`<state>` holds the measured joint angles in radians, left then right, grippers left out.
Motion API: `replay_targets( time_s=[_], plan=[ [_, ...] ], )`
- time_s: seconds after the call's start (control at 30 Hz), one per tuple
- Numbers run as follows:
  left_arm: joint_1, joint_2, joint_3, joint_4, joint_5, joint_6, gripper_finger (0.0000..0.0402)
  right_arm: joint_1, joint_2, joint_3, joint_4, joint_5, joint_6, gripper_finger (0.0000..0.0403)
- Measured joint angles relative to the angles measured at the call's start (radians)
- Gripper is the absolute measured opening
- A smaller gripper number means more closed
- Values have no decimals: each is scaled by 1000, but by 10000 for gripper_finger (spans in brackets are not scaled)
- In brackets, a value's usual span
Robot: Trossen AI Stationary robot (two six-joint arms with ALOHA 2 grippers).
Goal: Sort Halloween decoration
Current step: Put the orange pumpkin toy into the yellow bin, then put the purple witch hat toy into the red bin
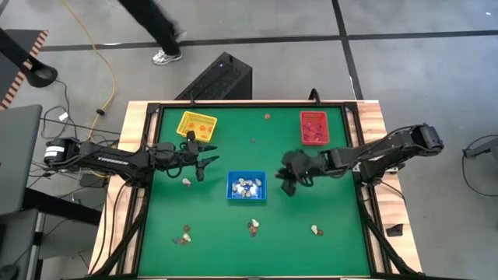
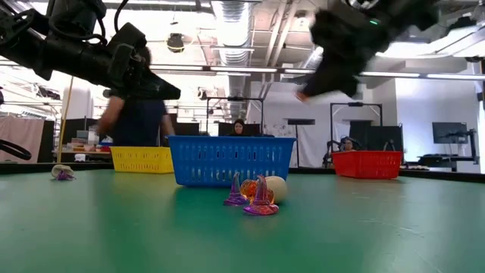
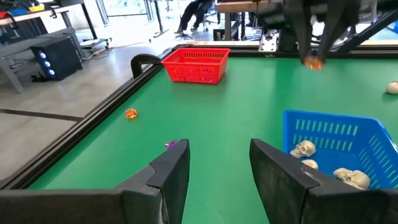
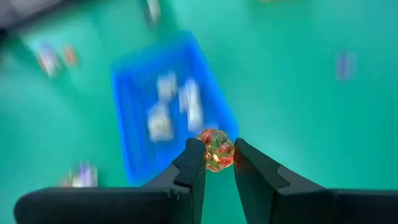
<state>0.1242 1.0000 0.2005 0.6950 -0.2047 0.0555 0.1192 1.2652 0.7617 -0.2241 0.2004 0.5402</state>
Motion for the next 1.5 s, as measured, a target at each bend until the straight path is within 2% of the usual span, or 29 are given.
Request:
replay_targets(
  time_s=[0.13,0.23,0.33,0.47,0.7,0.93,1.03,1.27,1.4,1.5],
  plan=[
    [0,0,0,-1,-3,0,158,-81,0,13,247,5,-176,107],
    [0,-4,0,-4,-53,-2,158,-138,44,15,414,2,-280,107],
    [0,-29,1,-7,-103,-4,158,-193,158,56,518,-67,-333,107],
    [0,-93,1,-25,-133,23,158,-260,364,226,554,-177,-399,107],
    [0,-252,1,-102,-318,4,158,-368,713,623,545,-293,-485,108],
    [0,-327,1,-192,-324,50,158,-437,1013,983,520,-368,-446,108],
    [0,-329,0,-204,-324,68,158,-452,1098,1113,443,-389,-436,111],
    [0,-329,0,-220,-323,84,158,-468,1175,1277,285,-405,-436,169],
    [0,-329,0,-213,-323,108,158,-477,1151,1285,227,-403,-486,199],
    [0,-329,0,-207,-323,110,158,-482,1109,1285,171,-389,-512,204]
  ],
)
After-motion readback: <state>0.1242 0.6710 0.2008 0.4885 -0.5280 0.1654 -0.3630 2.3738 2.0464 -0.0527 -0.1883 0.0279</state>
